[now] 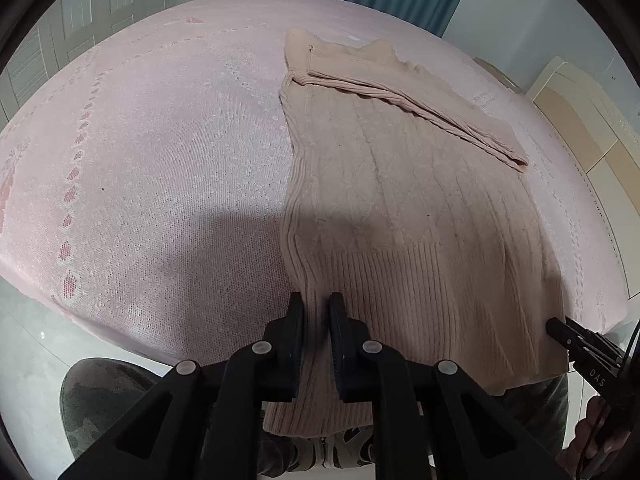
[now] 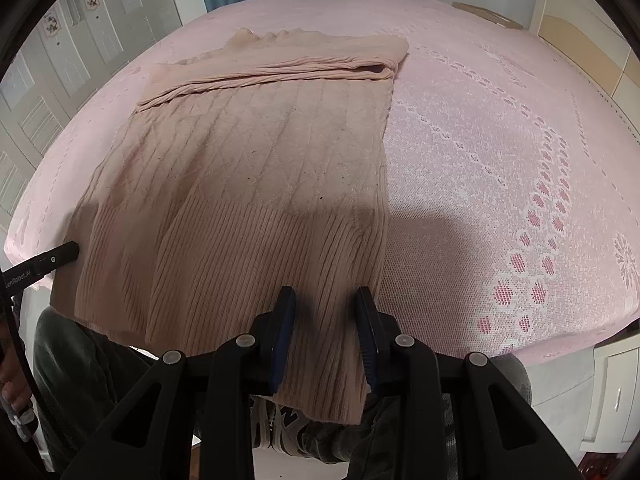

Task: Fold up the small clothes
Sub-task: 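Lower both grippers to the sweater hem and close them on it, then lift the hem with both grippers and fold it toward the collar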

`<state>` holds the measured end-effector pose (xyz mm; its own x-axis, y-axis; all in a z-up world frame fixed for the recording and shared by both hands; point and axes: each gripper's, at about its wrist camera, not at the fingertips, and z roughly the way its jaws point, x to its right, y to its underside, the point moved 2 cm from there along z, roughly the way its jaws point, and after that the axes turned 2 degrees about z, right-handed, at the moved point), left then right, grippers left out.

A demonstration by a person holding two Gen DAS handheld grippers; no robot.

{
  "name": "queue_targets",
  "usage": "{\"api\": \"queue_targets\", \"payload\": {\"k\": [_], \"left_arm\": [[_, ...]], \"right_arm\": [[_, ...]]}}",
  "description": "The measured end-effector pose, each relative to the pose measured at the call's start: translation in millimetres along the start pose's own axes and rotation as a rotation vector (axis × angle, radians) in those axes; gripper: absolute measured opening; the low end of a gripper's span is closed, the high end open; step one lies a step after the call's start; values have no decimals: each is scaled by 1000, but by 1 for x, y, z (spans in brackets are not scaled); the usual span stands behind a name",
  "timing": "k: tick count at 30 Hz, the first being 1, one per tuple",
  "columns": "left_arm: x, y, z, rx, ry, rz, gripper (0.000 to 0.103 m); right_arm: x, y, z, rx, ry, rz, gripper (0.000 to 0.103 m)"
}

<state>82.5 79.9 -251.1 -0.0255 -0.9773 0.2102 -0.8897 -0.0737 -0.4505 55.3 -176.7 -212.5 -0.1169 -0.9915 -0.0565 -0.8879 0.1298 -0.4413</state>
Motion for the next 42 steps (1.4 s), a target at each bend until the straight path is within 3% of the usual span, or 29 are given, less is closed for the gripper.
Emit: {"api": "queue_targets", "payload": {"k": [12, 15, 18, 27, 32, 42], "left_arm": [[-2, 1, 2, -3, -9, -49, 16], [-1, -2, 4, -2, -19, -54, 12], [-2, -4, 3, 0, -15, -52, 10], [-7, -1, 2, -13, 26, -85, 14], [-8, -2, 3, -24, 42, -96, 18], [1, 0, 3, -15, 15, -53, 24]], "right_arm": [[-4, 5, -3, 48, 24, 22, 29], [-2, 3, -3, 52, 22, 29, 13], [2, 2, -3, 50, -1, 47, 12], [5, 3, -1, 51, -43, 80, 17], [-1, 4, 0, 59, -32, 63, 27], [-6, 4, 0, 60, -19, 44, 33]]}}
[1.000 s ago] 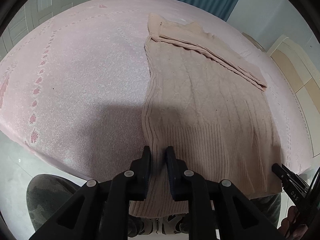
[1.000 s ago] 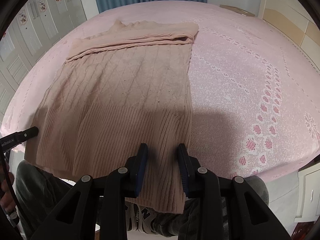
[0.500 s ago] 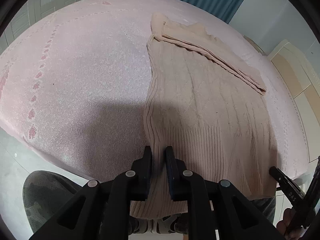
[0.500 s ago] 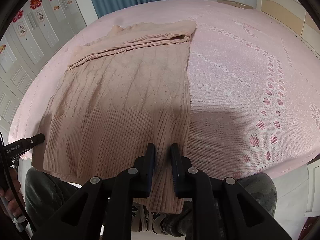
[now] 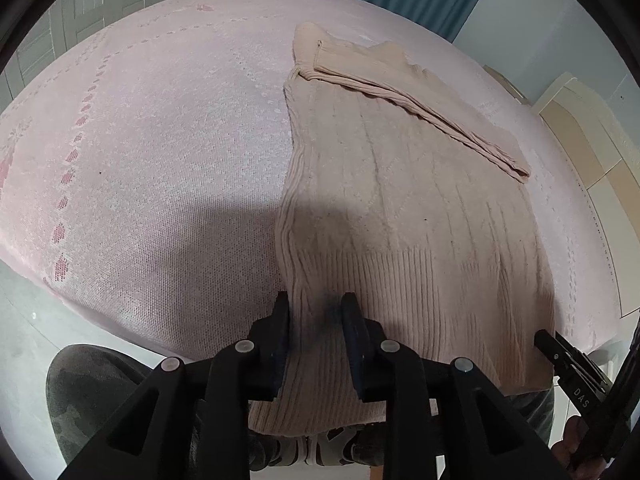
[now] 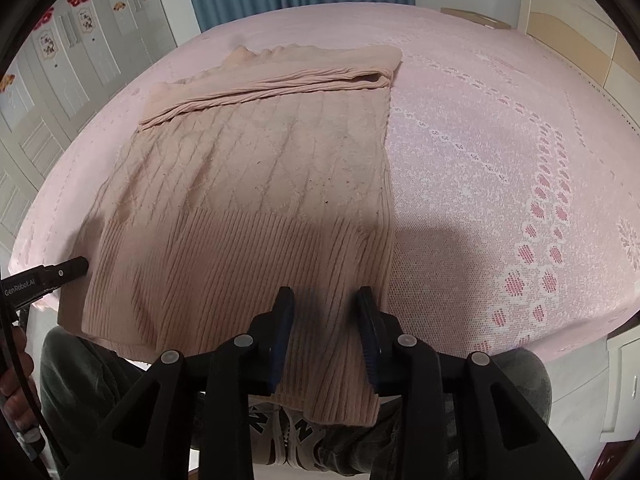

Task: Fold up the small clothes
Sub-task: 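Lift the hem with both grippers and fold it toward the collar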

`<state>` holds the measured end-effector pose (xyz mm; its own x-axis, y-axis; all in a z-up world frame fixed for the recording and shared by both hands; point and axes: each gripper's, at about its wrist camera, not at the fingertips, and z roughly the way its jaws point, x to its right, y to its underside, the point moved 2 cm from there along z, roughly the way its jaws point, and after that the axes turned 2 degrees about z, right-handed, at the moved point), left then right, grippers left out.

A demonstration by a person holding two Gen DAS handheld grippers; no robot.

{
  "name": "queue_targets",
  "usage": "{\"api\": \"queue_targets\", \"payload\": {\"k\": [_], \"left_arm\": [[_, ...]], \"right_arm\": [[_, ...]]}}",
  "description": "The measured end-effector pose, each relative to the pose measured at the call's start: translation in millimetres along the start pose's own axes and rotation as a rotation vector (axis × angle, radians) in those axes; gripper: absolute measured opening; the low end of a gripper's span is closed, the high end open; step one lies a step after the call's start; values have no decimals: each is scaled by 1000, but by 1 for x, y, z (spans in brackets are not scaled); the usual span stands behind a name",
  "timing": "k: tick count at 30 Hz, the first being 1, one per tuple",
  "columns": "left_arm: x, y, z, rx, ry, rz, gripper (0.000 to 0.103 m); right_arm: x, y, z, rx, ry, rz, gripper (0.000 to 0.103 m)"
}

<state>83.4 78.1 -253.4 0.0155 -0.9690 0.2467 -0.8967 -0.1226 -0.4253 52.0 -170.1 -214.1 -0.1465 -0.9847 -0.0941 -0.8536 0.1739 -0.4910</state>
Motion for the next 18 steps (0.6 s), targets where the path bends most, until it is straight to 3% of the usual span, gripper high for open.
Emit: {"api": "queue_targets", "payload": {"k": [12, 13, 15, 17, 18], "left_arm": [[3, 4, -1, 13, -27, 30, 25], [3, 4, -1, 14, -31, 36, 24], [2, 3, -1, 18, -26, 37, 12], [0, 2, -2, 17, -9, 18, 10], [-2, 1, -5, 20, 2, -3, 10]], "right_arm": [[-2, 3, -1, 15, 12, -15, 31], [-2, 3, -1, 17, 16, -17, 28], [1, 2, -1, 16, 11, -2, 22], [9, -1, -3, 6, -29, 39, 8], [12, -2, -4, 0, -59, 63, 7]]}}
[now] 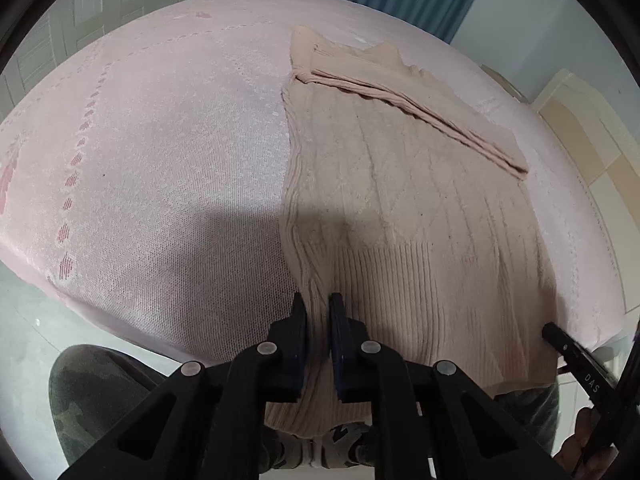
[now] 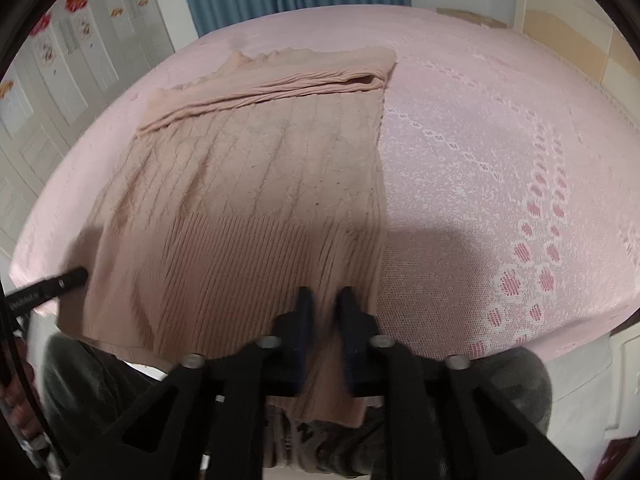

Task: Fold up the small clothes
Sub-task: 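Lift the hem with both grippers and fold it toward the collar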

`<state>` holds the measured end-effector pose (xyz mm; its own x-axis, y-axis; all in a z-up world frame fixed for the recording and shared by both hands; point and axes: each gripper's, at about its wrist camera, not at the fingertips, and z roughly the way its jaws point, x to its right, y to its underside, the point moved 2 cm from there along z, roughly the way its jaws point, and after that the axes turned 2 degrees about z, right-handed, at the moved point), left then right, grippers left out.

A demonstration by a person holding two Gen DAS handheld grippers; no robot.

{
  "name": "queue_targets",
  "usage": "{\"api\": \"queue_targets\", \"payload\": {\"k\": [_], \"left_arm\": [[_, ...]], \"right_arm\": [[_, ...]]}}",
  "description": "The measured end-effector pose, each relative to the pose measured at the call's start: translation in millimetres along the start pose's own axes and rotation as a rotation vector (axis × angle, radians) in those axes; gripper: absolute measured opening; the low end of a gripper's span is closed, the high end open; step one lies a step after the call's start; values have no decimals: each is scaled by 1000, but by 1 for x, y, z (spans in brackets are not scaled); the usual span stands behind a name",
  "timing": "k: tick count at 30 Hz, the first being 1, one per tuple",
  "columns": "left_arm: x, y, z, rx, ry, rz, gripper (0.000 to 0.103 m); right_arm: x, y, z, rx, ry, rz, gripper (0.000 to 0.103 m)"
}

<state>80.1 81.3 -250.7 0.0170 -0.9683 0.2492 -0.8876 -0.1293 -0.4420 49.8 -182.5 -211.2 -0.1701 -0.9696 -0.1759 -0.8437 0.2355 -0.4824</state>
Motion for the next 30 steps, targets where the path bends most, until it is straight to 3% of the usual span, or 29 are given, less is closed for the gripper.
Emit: {"api": "queue_targets", "payload": {"k": [3, 6, 23, 30], "left_arm": [[-5, -1, -12, 29, 40, -49, 9], [-6, -4, -21, 39, 55, -61, 9], [-1, -23, -58, 77, 139, -131, 9], [0, -37, -73, 109, 148, -150, 9]], "right_arm": [[10, -4, -8, 0, -79, 66, 5], [10, -7, -19, 30, -103, 82, 5], [-5, -28, -74, 120, -130, 79, 4], [1, -45, -87, 142, -203, 145, 4]]}}
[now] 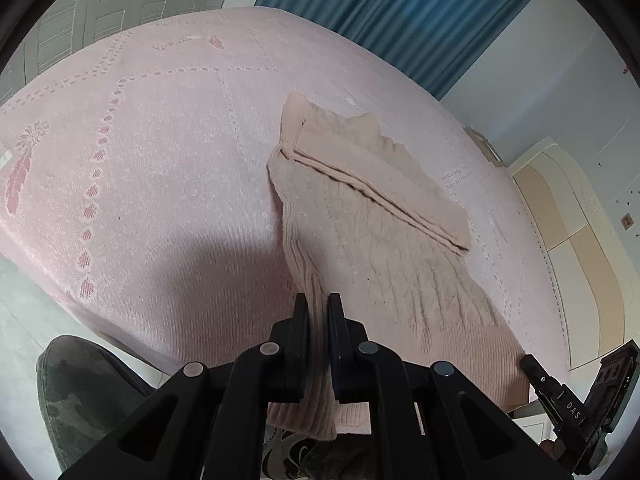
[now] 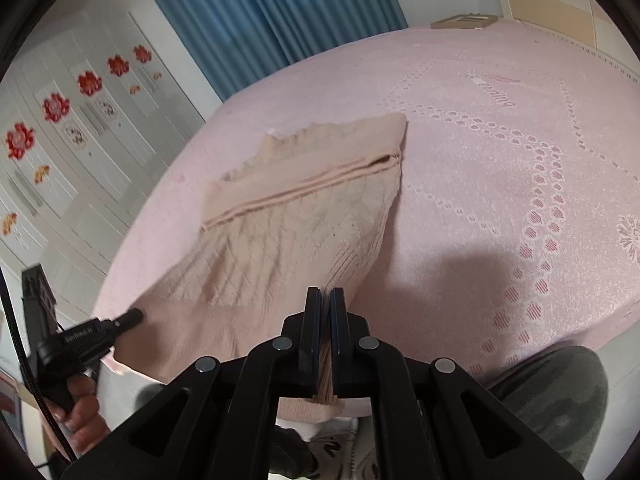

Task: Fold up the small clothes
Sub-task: 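Lift the hem with both grippers and fold it toward the collar, then lay the folded hem down and open both grippers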

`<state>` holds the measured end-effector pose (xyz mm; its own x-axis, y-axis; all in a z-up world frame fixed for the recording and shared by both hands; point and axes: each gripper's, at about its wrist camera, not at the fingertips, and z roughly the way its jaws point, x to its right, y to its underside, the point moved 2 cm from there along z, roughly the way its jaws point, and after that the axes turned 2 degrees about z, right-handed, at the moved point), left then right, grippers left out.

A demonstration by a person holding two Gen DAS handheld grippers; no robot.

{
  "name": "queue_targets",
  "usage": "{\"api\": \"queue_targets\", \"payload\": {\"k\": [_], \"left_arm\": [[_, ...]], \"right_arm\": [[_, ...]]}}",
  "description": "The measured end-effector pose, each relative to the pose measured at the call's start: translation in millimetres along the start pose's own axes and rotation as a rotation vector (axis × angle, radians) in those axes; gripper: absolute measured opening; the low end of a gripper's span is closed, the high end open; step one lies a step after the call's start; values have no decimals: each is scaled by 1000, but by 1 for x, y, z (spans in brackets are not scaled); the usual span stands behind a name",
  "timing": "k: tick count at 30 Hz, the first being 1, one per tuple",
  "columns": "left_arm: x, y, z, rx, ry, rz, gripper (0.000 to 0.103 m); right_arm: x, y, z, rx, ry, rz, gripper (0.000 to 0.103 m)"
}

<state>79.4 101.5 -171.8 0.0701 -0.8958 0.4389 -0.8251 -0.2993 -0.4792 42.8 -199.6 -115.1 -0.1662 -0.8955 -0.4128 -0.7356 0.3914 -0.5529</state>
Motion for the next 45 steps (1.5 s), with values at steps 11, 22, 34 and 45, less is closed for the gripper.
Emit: {"api": "queue_targets", "payload": {"k": [11, 22, 34, 45], "left_arm": [[28, -46, -13, 81, -53, 58, 7], [68, -109, 4, 136, -49, 138, 7], [66, -183, 79, 159, -76, 146, 7], [51, -229, 169, 113, -84, 123, 7]], "right_arm": [[-16, -53, -6, 62, -88, 15, 4], [-21, -117, 21, 88, -139, 71, 4], [-14, -197, 92, 109, -129, 122, 4], [-14, -249, 186, 63, -105, 96, 4]]}}
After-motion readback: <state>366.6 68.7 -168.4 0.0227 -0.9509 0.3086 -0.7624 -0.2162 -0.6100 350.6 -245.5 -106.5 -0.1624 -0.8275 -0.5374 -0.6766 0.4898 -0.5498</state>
